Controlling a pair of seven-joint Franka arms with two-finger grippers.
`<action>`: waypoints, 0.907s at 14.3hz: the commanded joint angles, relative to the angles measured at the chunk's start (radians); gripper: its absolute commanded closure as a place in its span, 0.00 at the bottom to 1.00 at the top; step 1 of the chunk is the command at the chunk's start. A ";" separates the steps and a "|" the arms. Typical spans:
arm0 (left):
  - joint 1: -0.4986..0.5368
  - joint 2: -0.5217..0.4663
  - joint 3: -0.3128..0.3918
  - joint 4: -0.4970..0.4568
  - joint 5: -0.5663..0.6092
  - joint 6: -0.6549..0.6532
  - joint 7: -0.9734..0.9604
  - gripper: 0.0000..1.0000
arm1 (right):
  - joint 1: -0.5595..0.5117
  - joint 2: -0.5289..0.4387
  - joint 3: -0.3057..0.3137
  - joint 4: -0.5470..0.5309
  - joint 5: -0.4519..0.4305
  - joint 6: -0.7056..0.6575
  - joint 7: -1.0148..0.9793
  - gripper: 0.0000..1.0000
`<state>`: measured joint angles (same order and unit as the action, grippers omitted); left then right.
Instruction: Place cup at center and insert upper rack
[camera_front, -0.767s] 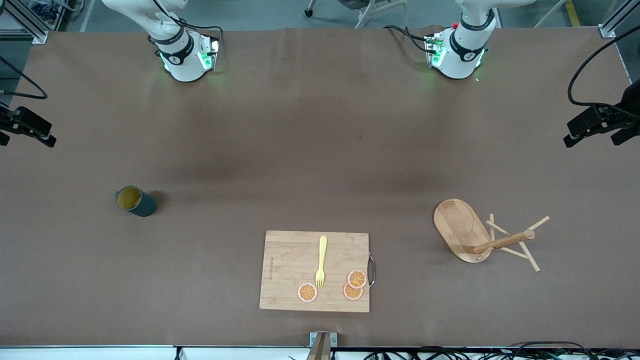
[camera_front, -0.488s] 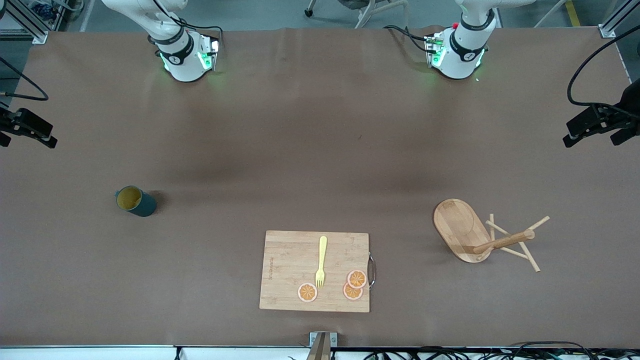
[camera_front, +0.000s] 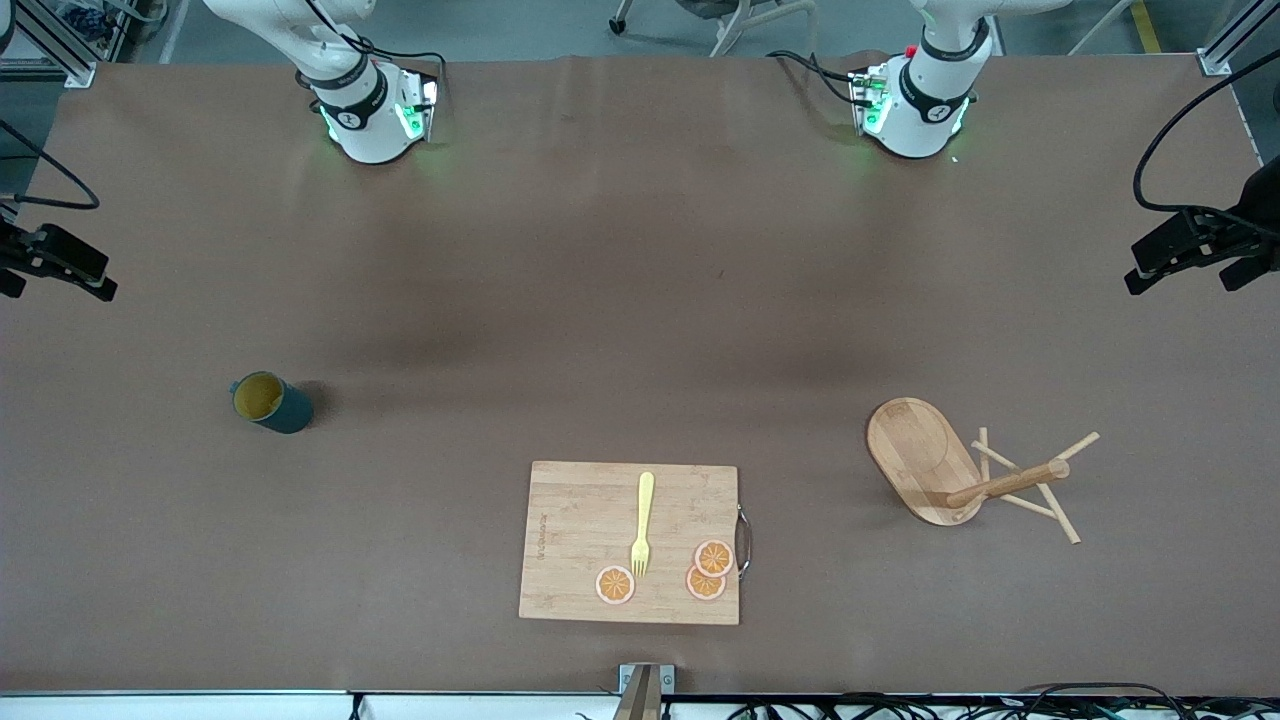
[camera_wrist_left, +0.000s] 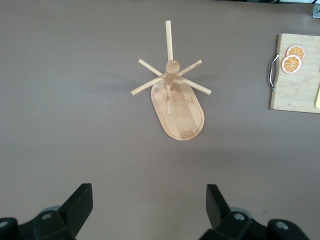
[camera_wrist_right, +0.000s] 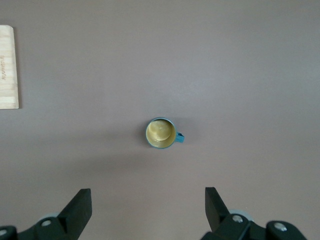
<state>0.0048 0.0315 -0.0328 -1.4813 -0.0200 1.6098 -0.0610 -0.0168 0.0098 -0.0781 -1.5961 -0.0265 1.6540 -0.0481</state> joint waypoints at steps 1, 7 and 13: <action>0.001 -0.001 -0.004 0.012 0.000 -0.010 -0.006 0.00 | -0.015 0.048 0.004 -0.004 0.008 0.015 0.005 0.00; 0.001 -0.001 -0.004 0.012 0.000 -0.010 -0.008 0.00 | -0.006 0.200 0.006 -0.002 0.013 0.067 0.014 0.00; 0.001 -0.001 -0.004 0.012 0.000 -0.010 -0.010 0.00 | -0.008 0.285 0.009 -0.002 0.010 0.093 0.014 0.00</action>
<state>0.0048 0.0315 -0.0328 -1.4811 -0.0200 1.6098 -0.0610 -0.0194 0.2756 -0.0754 -1.6060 -0.0244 1.7516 -0.0474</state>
